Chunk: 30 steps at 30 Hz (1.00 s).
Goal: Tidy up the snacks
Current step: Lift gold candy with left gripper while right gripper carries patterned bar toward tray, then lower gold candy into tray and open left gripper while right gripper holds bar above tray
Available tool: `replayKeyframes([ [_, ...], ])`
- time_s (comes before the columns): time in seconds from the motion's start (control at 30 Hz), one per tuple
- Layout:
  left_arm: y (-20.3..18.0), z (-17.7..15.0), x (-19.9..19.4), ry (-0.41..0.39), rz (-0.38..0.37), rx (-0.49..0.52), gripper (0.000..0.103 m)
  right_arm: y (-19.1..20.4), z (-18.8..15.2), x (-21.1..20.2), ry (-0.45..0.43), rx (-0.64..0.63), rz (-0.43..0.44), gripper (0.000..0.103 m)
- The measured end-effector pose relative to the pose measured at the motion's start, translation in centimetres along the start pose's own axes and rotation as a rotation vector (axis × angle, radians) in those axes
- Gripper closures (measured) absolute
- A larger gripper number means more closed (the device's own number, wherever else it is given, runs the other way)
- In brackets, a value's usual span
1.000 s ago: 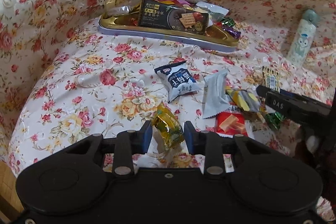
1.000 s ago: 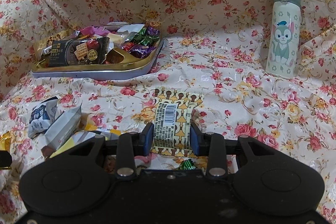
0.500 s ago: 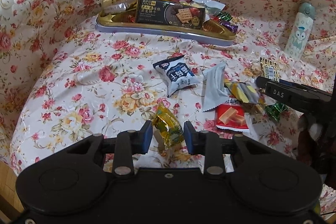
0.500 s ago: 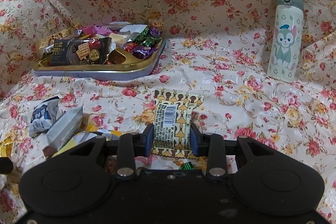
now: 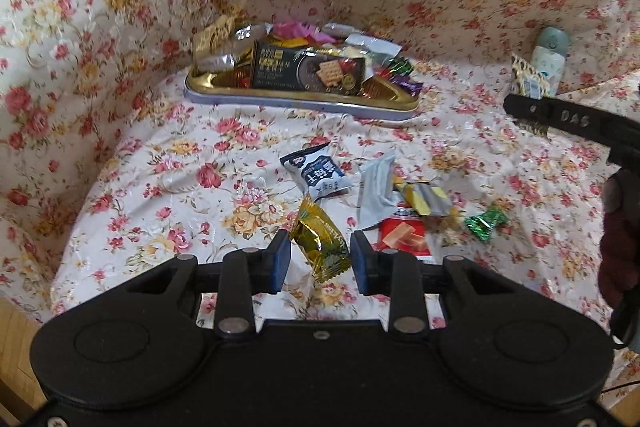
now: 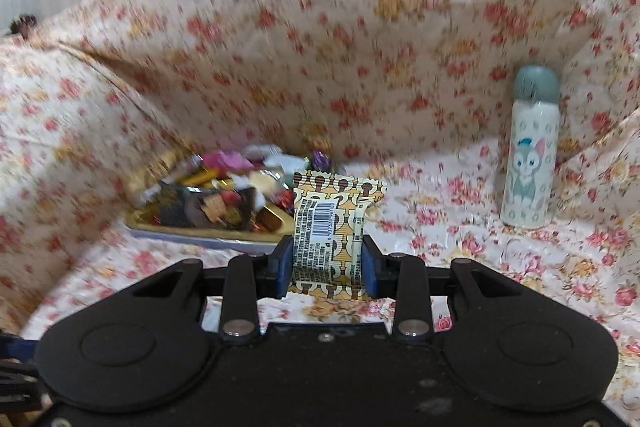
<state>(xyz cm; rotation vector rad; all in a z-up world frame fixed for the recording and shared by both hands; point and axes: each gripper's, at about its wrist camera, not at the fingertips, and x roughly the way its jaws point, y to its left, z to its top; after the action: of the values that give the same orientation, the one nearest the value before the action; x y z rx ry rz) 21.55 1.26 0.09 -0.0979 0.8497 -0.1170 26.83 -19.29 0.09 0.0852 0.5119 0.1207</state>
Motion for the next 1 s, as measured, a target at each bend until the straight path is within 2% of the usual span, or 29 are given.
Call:
replayKeyframes([
  [0.2, -1.3, -1.2, -3.3, -0.024, -0.004, 0.053, 0.062, 1.1, -0.7, -5.9, -0.020, -0.003, 0.034, 0.067],
  [0.47, -2.4, -4.8, -6.5, 0.006, -0.011, 0.080, 0.062, 2.7, -5.1, -13.5, 0.015, 0.008, 0.086, 0.067],
  [0.7, -2.7, -8.6, -7.9, 0.063, -0.014, 0.068, 0.062, 4.0, -10.1, -18.9, 0.078, -0.019, 0.137, 0.067],
  [1.0, -3.7, -12.5, -9.3, 0.106, -0.014, 0.059, 0.062, 4.7, -15.9, -23.8, 0.211, -0.057, 0.187, 0.067],
])
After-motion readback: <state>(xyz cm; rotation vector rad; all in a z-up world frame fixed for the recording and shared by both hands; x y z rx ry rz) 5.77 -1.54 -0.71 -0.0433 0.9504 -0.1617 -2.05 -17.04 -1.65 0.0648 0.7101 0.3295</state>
